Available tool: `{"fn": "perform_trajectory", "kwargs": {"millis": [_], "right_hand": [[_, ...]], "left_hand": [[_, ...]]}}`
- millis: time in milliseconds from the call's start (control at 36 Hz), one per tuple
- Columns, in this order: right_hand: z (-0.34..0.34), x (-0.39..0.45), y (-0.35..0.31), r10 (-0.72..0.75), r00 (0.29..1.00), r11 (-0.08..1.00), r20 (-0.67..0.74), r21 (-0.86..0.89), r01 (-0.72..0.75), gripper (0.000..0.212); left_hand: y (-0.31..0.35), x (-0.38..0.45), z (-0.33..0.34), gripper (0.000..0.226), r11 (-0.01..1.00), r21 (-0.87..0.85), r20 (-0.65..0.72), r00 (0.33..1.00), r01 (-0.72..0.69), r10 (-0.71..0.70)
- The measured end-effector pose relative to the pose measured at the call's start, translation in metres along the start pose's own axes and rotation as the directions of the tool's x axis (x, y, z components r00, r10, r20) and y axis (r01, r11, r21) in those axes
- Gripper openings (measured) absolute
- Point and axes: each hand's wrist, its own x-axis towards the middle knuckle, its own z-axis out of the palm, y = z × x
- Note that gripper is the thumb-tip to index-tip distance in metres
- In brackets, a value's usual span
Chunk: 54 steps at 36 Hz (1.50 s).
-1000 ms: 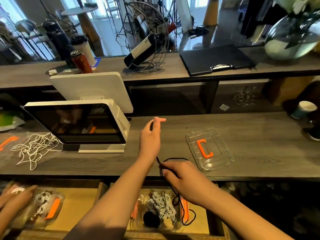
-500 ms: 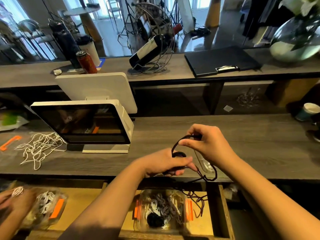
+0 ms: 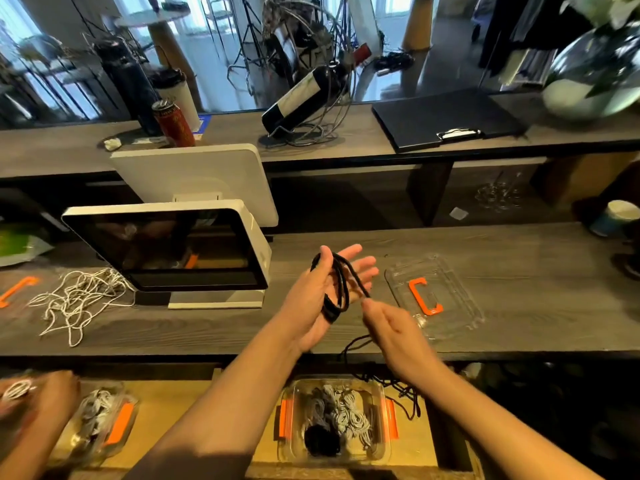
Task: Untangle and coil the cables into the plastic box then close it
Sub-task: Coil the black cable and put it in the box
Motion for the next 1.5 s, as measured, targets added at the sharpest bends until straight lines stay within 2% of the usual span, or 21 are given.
{"fn": "perform_trajectory", "kwargs": {"millis": [56, 111, 194, 278, 333, 417, 472, 556, 611, 667, 722, 806, 861, 944, 1028, 1083, 1139, 1222, 1306, 1417, 1500], "right_hand": [[0.014, -0.002, -0.004, 0.021, 0.999, 1.000, 0.042, -0.013, -0.020, 0.039], [0.025, -0.003, -0.006, 0.040, 0.996, 0.994, 0.081, -0.103, -0.031, 0.040], [0.036, -0.005, -0.007, 0.112, 0.986, 0.969, 0.125, -0.234, -0.081, 0.040], [0.046, -0.013, -0.014, 0.188, 0.962, 0.931, 0.198, -0.348, -0.110, 0.035], [0.049, -0.017, -0.023, 0.175, 0.955, 0.872, 0.238, -0.488, -0.038, 0.027], [0.053, -0.017, -0.040, 0.138, 0.965, 0.751, 0.225, -0.659, 0.047, 0.028], [0.053, -0.013, -0.046, 0.106, 0.971, 0.726, 0.216, -0.684, 0.073, 0.030], [0.047, -0.003, -0.053, 0.059, 0.972, 0.720, 0.227, -0.684, 0.116, 0.026], [0.040, 0.005, -0.056, -0.013, 0.974, 0.712, 0.228, -0.681, 0.169, 0.022], [0.032, 0.013, -0.061, -0.083, 0.962, 0.675, 0.261, -0.695, 0.247, 0.024], [0.025, 0.020, -0.067, -0.134, 0.947, 0.663, 0.293, -0.684, 0.305, 0.030], [0.011, 0.027, -0.069, -0.257, 0.930, 0.700, 0.263, -0.613, 0.366, 0.019], [0.002, 0.031, -0.071, -0.253, 0.951, 0.743, 0.181, -0.593, 0.310, 0.006], [-0.006, 0.040, -0.071, -0.181, 0.983, 0.856, 0.024, -0.489, 0.169, 0.016], [-0.008, 0.044, -0.064, -0.113, 0.993, 0.900, -0.038, -0.428, 0.086, 0.023], [-0.008, 0.045, -0.060, -0.071, 0.996, 0.910, -0.059, -0.413, 0.040, 0.026], [-0.006, 0.045, -0.058, -0.038, 0.998, 0.938, -0.048, -0.347, 0.019, 0.026], [-0.002, 0.040, -0.053, -0.016, 0.999, 0.983, -0.033, -0.184, 0.010, 0.024], [0.008, 0.033, -0.044, 0.072, 0.992, 0.997, -0.100, -0.017, -0.074, 0.036], [0.022, 0.026, -0.026, 0.113, 0.979, 0.993, -0.170, 0.059, -0.104, 0.042], [0.030, 0.019, -0.018, 0.107, 0.975, 0.992, -0.196, 0.089, -0.091, 0.044]], "left_hand": [[-0.002, 0.003, 0.001, 0.051, 0.993, -0.109, -0.046, 0.999, -0.033, 0.028], [-0.001, 0.007, -0.002, 0.051, 0.975, -0.207, -0.124, 0.991, -0.084, 0.059], [0.004, 0.017, -0.012, 0.051, 0.964, -0.229, -0.274, 0.959, -0.136, 0.070], [0.007, 0.024, -0.022, 0.051, 0.964, -0.209, -0.361, 0.929, -0.161, 0.077], [0.007, 0.027, -0.028, 0.050, 0.978, -0.094, -0.426, 0.896, -0.184, 0.127], [0.006, 0.031, -0.039, 0.045, 0.943, 0.304, -0.461, 0.844, -0.139, 0.273], [0.006, 0.033, -0.044, 0.042, 0.812, 0.582, -0.419, 0.837, -0.050, 0.351], [0.008, 0.035, -0.048, 0.040, 0.584, 0.811, -0.293, 0.858, -0.009, 0.421], [0.009, 0.037, -0.050, 0.043, 0.468, 0.884, -0.204, 0.903, 0.005, 0.378], [0.011, 0.035, -0.048, 0.052, 0.427, 0.904, -0.154, 0.956, 0.034, 0.250], [0.016, 0.030, -0.047, 0.071, 0.447, 0.890, -0.123, 0.991, 0.089, 0.048], [0.021, 0.016, -0.049, 0.081, 0.554, 0.808, -0.072, 0.967, 0.201, -0.246], [0.023, 0.010, -0.054, 0.091, 0.621, 0.744, 0.009, 0.926, 0.246, -0.379], [0.021, 0.007, -0.060, 0.102, 0.621, 0.748, 0.121, 0.873, 0.233, -0.473], [0.024, -0.001, -0.055, 0.084, 0.546, 0.832, 0.206, 0.859, 0.099, -0.469], [0.026, -0.004, -0.054, 0.059, 0.462, 0.887, 0.231, 0.866, 0.000, -0.443], [0.028, -0.004, -0.057, 0.044, 0.464, 0.886, 0.221, 0.887, -0.009, -0.406], [0.028, -0.003, -0.063, 0.039, 0.598, 0.800, 0.174, 0.940, 0.039, -0.294], [0.026, -0.004, -0.064, 0.040, 0.717, 0.696, 0.111, 0.980, 0.043, -0.166], [0.016, -0.006, -0.058, 0.043, 0.851, 0.523, 0.068, 0.994, 0.036, -0.084], [0.014, -0.004, -0.052, 0.048, 0.959, 0.282, 0.015, 0.999, 0.029, -0.035]]}}
